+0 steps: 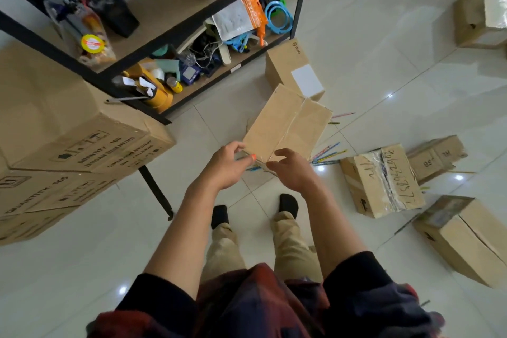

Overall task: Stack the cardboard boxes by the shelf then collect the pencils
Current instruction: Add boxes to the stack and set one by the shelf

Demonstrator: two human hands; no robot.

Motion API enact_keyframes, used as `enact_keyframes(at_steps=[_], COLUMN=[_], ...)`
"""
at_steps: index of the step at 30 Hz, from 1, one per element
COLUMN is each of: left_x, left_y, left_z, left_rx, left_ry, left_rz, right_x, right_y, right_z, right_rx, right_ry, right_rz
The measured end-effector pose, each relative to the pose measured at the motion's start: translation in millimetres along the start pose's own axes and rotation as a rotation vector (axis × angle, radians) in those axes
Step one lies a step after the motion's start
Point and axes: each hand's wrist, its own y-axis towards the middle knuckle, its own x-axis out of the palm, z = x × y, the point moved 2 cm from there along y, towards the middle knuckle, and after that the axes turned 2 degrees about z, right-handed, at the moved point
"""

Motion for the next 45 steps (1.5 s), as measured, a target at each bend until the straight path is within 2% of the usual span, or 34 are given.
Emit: enact_keyframes(at_steps=[9, 14, 19, 21, 23, 27, 30, 33, 38, 45], left_x=[73.9, 113.5, 132.2, 131.7, 130.0, 125.3, 120.8, 116.0, 109.7, 66.9], left_y=[86.0, 143.7, 196.8, 215.7, 230.0, 249.3, 255.9, 251.3, 224.0, 145.6], left_z=[-25.2, -49.5, -65.7, -71.1, -76.1, -80.3, -78.1, -80.4, -83.2, -68.6], left_rx=[-0.079, -0.068, -0.005, 0.015, -0.037, -0.186, -0.225, -0.238, -0.268, -0.202], left_ry=[-0.016, 0.055, 0.230, 0.367, 0.439, 0.327, 0.252, 0.186, 0.231, -0.113], left_rz=[-0.018, -0.003, 0.064, 0.154, 0.197, 0.140, 0.159, 0.165, 0.194, 0.203], right_x=[-11.2, -5.9, 0.4, 3.2, 7.8, 17.7, 22.3, 18.3, 7.4, -14.0], right_y=[106.6, 166.4, 194.6, 200.0, 205.5, 209.0, 207.9, 206.3, 194.5, 144.7], right_z=[68.2, 106.0, 132.9, 141.6, 151.1, 158.0, 159.2, 157.9, 138.2, 78.2], right_rx=[0.042, 0.085, 0.093, 0.110, 0.131, 0.155, 0.161, 0.169, 0.119, 0.080], right_ry=[-0.043, -0.006, -0.046, -0.017, 0.044, 0.179, 0.221, 0.256, 0.266, 0.143], right_rz=[0.029, 0.154, 0.262, 0.261, 0.225, 0.114, 0.109, 0.162, 0.243, 0.205])
